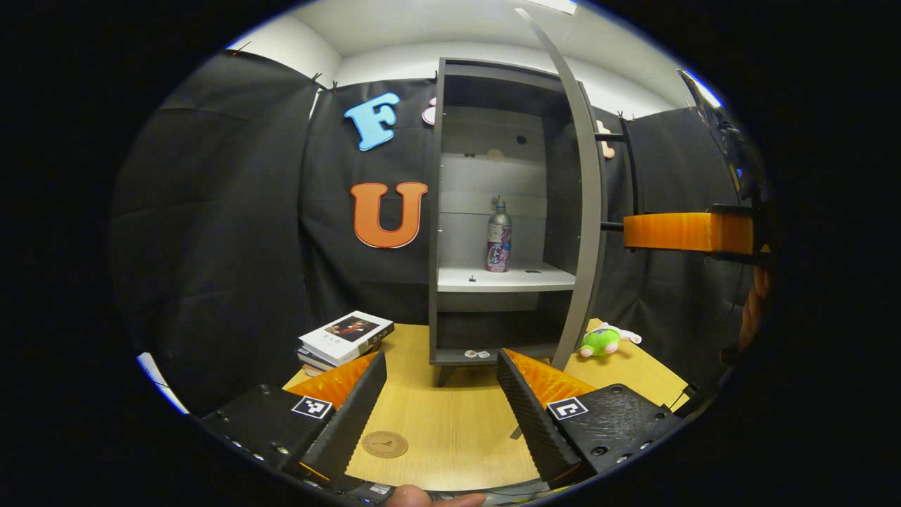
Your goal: Open the cabinet door with the right hand, grasp the bottle in the cabinet with the left hand and place it on the coaster, then close the cabinet door with the right hand.
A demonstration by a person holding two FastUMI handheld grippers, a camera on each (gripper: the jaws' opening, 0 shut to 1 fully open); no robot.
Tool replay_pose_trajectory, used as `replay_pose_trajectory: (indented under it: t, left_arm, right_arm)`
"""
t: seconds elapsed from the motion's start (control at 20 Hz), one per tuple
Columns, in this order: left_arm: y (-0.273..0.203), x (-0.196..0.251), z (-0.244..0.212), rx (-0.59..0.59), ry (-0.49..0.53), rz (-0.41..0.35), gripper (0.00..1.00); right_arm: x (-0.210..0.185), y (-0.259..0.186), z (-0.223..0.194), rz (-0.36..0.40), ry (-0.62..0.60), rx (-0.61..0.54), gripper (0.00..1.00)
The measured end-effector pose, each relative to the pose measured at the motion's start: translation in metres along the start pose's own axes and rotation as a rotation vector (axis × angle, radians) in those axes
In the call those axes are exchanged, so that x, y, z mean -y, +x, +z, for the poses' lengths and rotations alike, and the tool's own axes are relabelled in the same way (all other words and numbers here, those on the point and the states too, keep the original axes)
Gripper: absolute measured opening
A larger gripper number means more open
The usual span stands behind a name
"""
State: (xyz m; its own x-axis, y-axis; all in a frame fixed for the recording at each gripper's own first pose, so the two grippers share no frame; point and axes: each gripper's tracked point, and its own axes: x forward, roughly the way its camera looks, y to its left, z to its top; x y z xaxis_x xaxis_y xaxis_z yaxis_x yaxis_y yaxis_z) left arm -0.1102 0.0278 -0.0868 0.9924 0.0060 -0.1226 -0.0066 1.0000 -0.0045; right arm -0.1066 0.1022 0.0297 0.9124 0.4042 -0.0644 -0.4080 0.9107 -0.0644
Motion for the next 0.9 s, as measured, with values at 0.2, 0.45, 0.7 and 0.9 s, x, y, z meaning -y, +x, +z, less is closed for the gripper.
replay_pose_trajectory:
  t: [0.2,0.45,0.7,0.9]
  left_arm:
    - [0.013,0.031,0.006,0.008,0.013,-0.073,0.95]
    - [0.029,0.066,0.009,0.015,0.024,-0.149,0.95]
    - [0.048,0.095,0.013,0.015,0.033,-0.200,0.95]
    - [0.067,0.111,0.018,0.012,0.035,-0.218,0.95]
  right_arm:
    - [0.016,-0.024,-0.007,-0.036,0.026,0.010,0.11]
    - [0.045,-0.055,-0.015,-0.124,0.059,0.015,0.11]
    - [0.087,-0.080,-0.021,-0.261,0.096,0.034,0.10]
    - [0.136,-0.122,-0.017,-0.420,0.119,0.069,0.10]
